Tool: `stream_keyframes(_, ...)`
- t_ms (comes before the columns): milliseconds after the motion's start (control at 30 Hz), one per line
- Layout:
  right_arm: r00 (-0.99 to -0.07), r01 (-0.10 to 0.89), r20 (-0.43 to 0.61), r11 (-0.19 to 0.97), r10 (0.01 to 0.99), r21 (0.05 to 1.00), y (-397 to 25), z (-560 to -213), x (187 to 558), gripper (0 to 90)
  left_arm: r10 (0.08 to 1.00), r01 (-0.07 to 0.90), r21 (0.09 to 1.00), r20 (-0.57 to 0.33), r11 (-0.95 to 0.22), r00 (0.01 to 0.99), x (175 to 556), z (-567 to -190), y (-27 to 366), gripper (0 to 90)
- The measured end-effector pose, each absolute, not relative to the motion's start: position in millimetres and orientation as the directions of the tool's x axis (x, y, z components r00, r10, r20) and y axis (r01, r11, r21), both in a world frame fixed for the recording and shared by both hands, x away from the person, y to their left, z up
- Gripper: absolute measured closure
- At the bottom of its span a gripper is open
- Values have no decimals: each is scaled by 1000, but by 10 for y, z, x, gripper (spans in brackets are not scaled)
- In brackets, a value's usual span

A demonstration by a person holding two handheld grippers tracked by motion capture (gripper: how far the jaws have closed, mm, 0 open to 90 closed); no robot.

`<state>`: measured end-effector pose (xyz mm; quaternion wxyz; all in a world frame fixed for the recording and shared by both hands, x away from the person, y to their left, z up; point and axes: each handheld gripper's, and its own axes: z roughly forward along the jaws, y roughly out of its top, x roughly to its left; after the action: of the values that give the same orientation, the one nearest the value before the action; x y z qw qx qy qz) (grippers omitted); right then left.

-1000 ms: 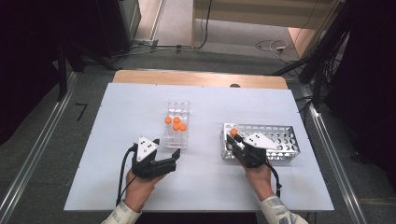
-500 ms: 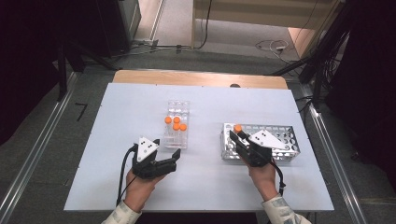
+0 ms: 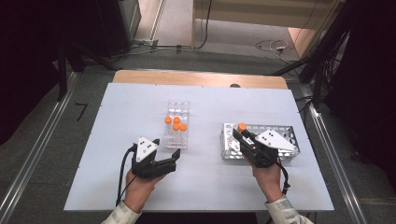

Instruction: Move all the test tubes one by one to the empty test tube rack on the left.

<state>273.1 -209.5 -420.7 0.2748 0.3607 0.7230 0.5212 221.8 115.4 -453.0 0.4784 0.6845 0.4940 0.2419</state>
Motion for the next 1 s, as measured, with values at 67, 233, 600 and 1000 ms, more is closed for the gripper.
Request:
stream_keyframes(67,-592,233,-18,193,806,953,-2097,-4185,2712,716,907,443,895,-144,-51,395,2216,-4526,1153,189)
stream_keyframes(233,-609,221,-16,189,793,957,-2079,-4135,2657,716,907,439,897,-144,-49,396,2206,-4510,1156,190)
stream_keyframes(600,-664,212,-17,210,748,955,-1925,-4124,2561,716,906,432,901,-147,-43,397,2193,-4486,1159,190)
stream_keyframes(1000,-725,224,-5,242,689,944,-1705,-4212,2481,716,905,425,904,-150,-37,398,2180,-4461,1165,191)
